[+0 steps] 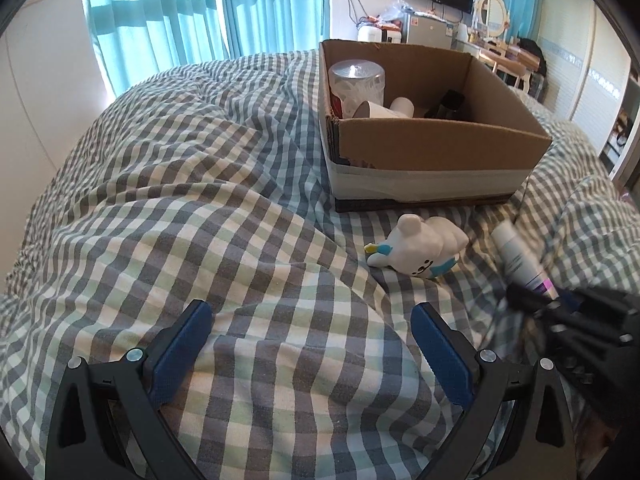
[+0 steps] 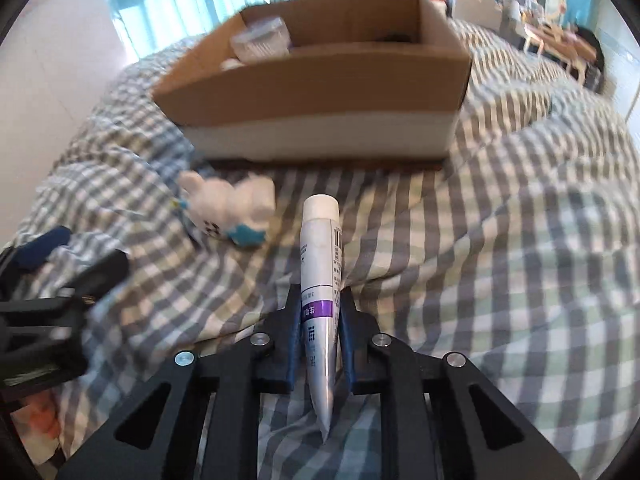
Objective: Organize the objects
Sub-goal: 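Grasp the white-and-purple tube with the right tool, then grasp the white unicorn figurine with the left tool while the right tool holds the tube, then carry the figurine and tube with both tools down into the box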
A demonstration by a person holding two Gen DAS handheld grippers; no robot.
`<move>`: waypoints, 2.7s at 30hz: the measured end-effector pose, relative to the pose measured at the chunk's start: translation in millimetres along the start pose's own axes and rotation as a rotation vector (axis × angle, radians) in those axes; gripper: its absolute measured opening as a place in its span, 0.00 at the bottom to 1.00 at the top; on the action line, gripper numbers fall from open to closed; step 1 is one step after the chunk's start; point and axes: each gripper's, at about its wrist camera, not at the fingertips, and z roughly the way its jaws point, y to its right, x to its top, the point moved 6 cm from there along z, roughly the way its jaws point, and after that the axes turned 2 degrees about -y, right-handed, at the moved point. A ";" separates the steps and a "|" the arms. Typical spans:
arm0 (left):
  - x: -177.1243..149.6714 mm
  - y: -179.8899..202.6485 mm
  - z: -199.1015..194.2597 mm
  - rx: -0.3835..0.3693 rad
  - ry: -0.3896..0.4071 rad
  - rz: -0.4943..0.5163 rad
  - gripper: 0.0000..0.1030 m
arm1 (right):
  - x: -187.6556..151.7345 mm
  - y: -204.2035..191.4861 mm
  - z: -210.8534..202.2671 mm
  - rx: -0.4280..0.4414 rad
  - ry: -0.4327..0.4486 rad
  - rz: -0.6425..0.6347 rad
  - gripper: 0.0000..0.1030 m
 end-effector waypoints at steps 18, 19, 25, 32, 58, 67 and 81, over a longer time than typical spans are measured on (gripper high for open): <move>37.9 74.4 43.1 -0.033 -0.028 0.122 0.99 | 47.1 56.0 -51.9 -0.010 0.178 -0.016 0.15; 38.2 75.9 48.9 -0.029 -0.036 0.122 0.99 | 49.1 61.7 -53.7 -0.008 0.184 -0.008 0.15; 38.8 69.2 77.5 -0.016 -0.088 0.074 0.98 | 44.3 75.0 -36.5 0.024 0.144 0.023 0.15; 35.3 69.8 87.6 -0.024 -0.126 0.087 0.81 | 38.0 67.5 -32.6 0.016 0.142 -0.014 0.15; 23.8 55.3 -53.3 -0.126 0.068 0.041 0.81 | 25.4 15.0 -107.2 -0.054 0.266 -0.102 0.15; 65.8 48.8 -100.0 -0.084 0.217 0.032 0.81 | 60.7 8.0 -144.5 -0.042 0.342 -0.182 0.15; 166.0 40.1 -90.9 -0.072 0.322 0.021 0.81 | 167.4 16.9 -142.1 -0.085 0.427 -0.188 0.15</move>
